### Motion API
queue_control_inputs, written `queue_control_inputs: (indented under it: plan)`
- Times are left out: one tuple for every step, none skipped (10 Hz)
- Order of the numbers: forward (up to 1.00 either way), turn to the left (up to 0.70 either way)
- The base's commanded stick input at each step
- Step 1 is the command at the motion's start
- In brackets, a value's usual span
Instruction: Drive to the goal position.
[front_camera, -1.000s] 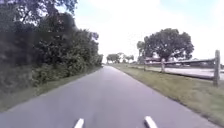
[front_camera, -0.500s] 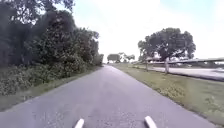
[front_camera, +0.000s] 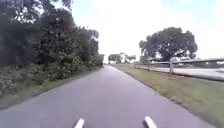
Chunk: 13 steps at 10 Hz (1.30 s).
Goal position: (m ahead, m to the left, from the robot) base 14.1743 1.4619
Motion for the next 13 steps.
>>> queue_control_inputs:
  plan:
    - [0.70,0.00]
    - [0.70,0.00]
    - [0.70,0.00]
    - [0.70,0.00]
    - [0.70,0.00]
    - [0.70,0.00]
    - [0.70,0.00]
    - [0.70,0.00]
    - [0.70,0.00]
    - [0.70,0.00]
    - [0.70,0.00]
    - [0.70,0.00]
    - [0.70,0.00]
